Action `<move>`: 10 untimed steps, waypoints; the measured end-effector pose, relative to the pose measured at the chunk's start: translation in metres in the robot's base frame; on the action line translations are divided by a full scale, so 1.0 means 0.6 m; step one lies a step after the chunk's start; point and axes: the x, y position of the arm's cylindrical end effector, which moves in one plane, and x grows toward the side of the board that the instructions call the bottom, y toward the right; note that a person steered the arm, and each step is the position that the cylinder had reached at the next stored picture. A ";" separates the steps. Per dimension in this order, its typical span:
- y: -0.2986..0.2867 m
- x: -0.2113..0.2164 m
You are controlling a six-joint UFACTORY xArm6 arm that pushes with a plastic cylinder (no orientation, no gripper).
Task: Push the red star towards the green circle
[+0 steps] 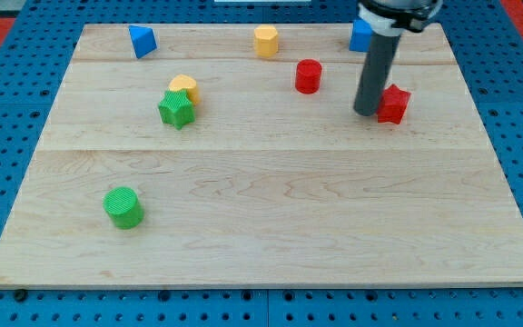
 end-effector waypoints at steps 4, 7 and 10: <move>0.081 -0.044; 0.200 -0.009; 0.121 0.017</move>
